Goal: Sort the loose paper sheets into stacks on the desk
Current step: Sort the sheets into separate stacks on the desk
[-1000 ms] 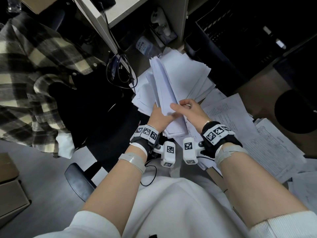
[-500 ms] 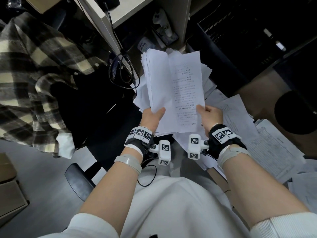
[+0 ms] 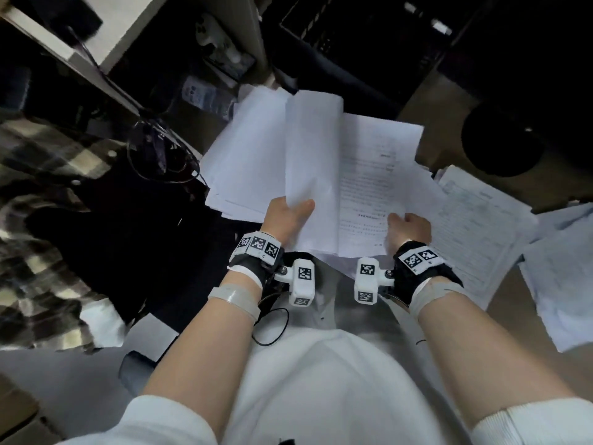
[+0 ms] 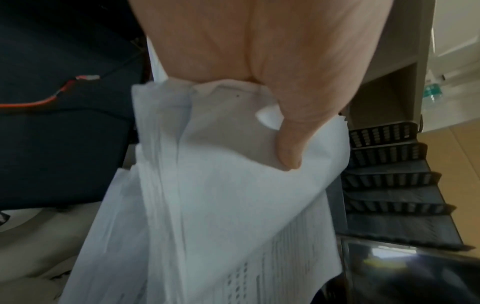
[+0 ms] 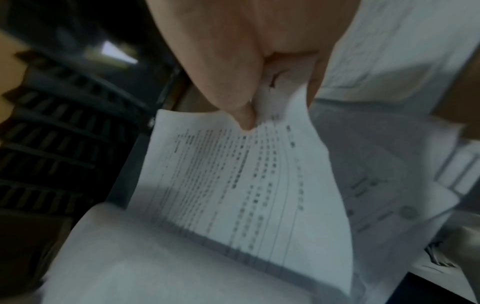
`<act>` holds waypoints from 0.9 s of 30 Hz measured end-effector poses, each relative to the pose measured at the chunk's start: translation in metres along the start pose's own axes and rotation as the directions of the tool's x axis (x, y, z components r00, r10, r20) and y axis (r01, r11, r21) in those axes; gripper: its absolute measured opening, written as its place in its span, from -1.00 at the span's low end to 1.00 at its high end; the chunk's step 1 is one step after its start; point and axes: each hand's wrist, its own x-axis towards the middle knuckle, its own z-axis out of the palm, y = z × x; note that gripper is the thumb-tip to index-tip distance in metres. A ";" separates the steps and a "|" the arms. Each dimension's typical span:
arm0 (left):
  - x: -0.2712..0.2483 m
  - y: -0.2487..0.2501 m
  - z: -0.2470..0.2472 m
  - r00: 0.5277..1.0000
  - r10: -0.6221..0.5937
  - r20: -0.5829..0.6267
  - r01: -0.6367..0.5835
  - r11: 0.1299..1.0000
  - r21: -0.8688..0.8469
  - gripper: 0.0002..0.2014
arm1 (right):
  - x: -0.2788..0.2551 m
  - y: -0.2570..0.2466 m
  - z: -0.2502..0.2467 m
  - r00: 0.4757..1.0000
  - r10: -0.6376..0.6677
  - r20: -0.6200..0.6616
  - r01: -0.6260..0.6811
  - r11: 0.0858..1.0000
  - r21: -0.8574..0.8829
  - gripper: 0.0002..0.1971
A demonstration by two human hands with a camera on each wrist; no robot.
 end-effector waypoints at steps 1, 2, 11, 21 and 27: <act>0.003 -0.003 0.005 1.000 -0.004 -0.012 0.004 1.000 -0.004 -0.89 | 0.004 0.013 -0.004 0.998 0.056 -0.033 -0.055 0.998 0.017 -0.76; 0.004 -0.006 0.010 0.999 -0.008 -0.032 0.008 1.000 -0.011 -0.91 | 0.006 0.023 -0.007 0.993 0.099 -0.064 -0.096 0.995 0.038 -0.78; 0.005 -0.014 0.008 0.993 0.049 -0.103 -0.045 0.998 0.048 -0.92 | -0.005 0.037 0.013 0.970 0.232 0.079 -0.238 0.968 0.082 -0.40; 0.001 -0.014 0.004 0.982 0.094 -0.163 -0.062 0.980 0.188 -0.73 | -0.040 -0.037 0.018 0.875 -0.334 0.352 0.232 0.925 0.300 -0.47; -0.002 -0.001 -0.002 0.976 0.086 -0.202 -0.093 0.995 -0.026 -0.51 | -0.056 -0.049 0.029 0.843 -0.420 0.337 0.292 0.882 0.369 -0.62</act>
